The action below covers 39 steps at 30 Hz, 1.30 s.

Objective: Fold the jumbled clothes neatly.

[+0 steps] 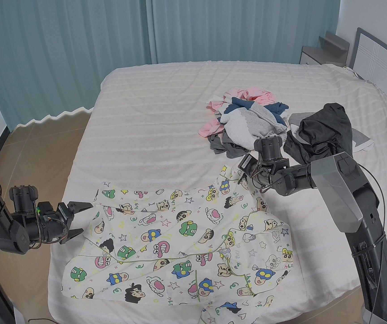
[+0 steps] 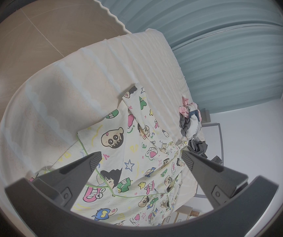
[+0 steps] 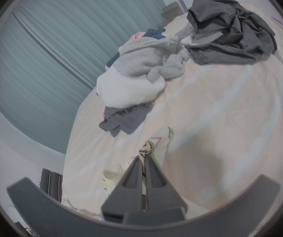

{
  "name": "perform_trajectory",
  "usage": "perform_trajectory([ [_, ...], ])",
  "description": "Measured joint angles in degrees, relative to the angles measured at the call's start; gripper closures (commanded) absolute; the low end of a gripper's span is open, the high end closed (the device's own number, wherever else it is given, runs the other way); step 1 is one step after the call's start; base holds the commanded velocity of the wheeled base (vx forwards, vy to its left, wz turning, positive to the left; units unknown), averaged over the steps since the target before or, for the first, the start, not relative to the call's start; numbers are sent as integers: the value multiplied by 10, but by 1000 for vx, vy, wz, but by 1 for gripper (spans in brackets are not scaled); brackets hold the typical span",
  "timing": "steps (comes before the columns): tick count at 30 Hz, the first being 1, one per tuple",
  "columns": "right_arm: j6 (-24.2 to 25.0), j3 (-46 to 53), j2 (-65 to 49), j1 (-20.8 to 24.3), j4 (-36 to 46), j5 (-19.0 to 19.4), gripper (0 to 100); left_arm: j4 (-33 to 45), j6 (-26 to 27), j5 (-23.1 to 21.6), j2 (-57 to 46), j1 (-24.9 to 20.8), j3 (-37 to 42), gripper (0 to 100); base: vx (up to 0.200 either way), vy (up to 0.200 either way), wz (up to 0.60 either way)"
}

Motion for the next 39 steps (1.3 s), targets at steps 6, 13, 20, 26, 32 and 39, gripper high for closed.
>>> perform_trajectory([
  [6,1,-30,-2,0,-18,-21,100,0,0,0,0,1,0,0,0,0,0],
  [13,-4,-36,-4,0,-31,-27,100,0,0,0,0,2,1,0,0,0,0],
  [20,-11,-37,5,-2,-32,-28,100,0,0,0,0,2,1,0,0,0,0],
  [26,-34,-37,4,-9,-36,-29,0,0,0,0,1,2,1,0,0,0,0],
  [32,-40,-37,1,-9,-36,-31,0,0,0,0,1,2,1,0,0,0,0],
  [39,-60,-32,-23,-23,-37,-38,0,-3,0,0,2,2,3,0,0,0,0],
])
